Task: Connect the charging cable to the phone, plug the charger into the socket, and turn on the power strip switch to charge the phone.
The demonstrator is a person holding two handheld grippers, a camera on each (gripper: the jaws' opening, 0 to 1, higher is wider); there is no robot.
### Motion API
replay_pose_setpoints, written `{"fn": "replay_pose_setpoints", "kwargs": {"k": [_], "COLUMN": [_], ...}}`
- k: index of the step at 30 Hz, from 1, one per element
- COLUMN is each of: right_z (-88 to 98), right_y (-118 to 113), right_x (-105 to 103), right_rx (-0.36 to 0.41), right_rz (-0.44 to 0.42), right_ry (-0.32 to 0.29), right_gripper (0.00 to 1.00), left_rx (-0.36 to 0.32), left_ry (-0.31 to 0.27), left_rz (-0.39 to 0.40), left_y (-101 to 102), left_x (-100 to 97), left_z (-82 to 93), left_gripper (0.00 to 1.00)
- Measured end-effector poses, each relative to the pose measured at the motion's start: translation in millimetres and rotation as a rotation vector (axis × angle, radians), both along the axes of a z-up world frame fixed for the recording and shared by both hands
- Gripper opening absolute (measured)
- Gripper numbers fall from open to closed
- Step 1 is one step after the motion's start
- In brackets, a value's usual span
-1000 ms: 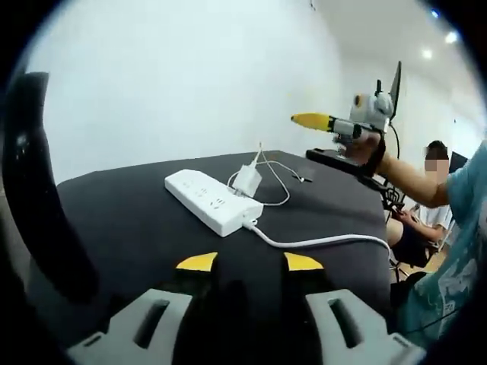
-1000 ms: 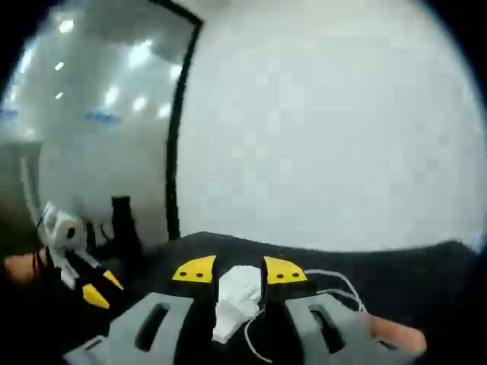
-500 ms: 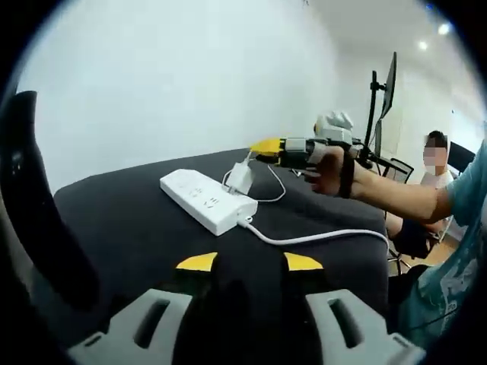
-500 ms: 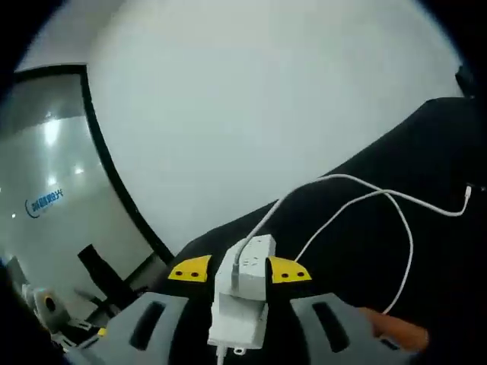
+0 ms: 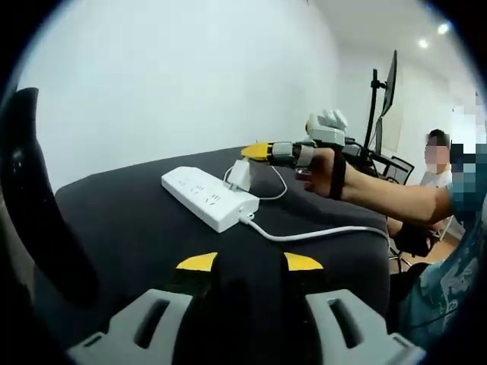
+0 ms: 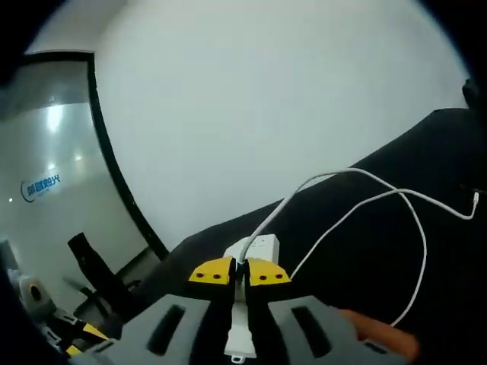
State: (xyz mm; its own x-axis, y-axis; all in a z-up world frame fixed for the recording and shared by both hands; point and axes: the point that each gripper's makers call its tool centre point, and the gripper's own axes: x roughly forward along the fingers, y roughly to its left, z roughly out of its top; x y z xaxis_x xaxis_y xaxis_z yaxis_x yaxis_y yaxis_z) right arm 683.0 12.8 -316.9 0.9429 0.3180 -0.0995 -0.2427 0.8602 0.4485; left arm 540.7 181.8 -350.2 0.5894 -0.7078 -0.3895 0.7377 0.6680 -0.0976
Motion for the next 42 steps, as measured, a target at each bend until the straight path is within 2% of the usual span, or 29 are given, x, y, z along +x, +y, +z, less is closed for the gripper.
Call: {"fn": "replay_pose_setpoints", "kwargs": {"k": [4,7,9,10,11,14,17,19,23,26,27,28,30,33,34,37,41,42], "right_z": [4.1,5.2,-4.0,-0.6,-3.4,-5.5,-6.1,-8.4,-8.5,-10.2,-15.3,-8.9,-9.0,-10.0,-8.5,-10.1,-8.0,-9.2], "right_y": [8,14,28,28,27,28,29,25,27,23,26,26,31,29,30,32,34,32], "right_x": [-1,5,-4,-4,-6,-4,0,0,-5,-2,-2,-3,-5,-9,-9,-9,-10,-10], "right_rx": [-0.090,-0.208,-0.273,-0.309,-0.326,-0.271,-0.297,-0.273,-0.297,-0.263,-0.264,-0.309,-0.301,-0.283,-0.300,-0.285,-0.274,-0.260], "right_rz": [0.009,0.017,0.052,0.039,0.022,0.035,0.046,0.040,0.045,0.057,0.090,0.086,0.086,0.079,0.080,0.104,0.134,0.147], "right_ry": [-0.049,-0.092,-0.089,-0.136,-0.134,-0.107,-0.105,-0.086,-0.149,-0.138,-0.115,-0.163,-0.144,-0.168,-0.162,-0.120,-0.153,-0.142], "right_gripper": [0.03,0.04,0.04,0.04,0.04,0.03,0.03,0.03,0.02,0.02,0.02,0.02,0.02,0.03,0.03,0.03,0.04,0.04], "left_rx": [-0.008,-0.013,-0.011,-0.011,-0.014,-0.018,-0.024,-0.024,-0.035,-0.036,-0.033,-0.034,-0.032,-0.035,-0.037,-0.026,-0.022,-0.021], "left_ry": [0.000,0.002,0.000,0.002,0.002,-0.001,0.003,0.004,0.003,0.003,0.003,0.002,0.002,-0.002,-0.002,0.000,0.004,0.003], "left_rz": [0.003,0.004,0.002,0.002,0.003,0.000,0.004,0.004,-0.001,-0.010,-0.015,-0.019,-0.030,-0.037,-0.039,-0.043,-0.031,-0.029], "left_y": [0,0,0,0,0,1,2,2,1,-3,-5,-6,-10,-12,-13,-13,-12,-12], "left_x": [0.9,1.8,2.3,2.2,2.3,1.1,1.7,1.8,2.1,2.8,3.5,3.7,3.6,2.1,1.0,-0.4,0.4,0.3], "left_z": [0.5,-0.1,-1.0,-1.3,-1.3,-1.2,-3.2,-4.2,-4.8,-6.3,-6.9,-6.7,-6.2,-4.6,-4.2,-4.9,-1.8,-1.6], "left_gripper": [0.28,0.28,0.28,0.28,0.28,0.28,0.28,0.28,0.28,0.28,0.28,0.28,0.28,0.28,0.28,0.28,0.28,0.28]}}
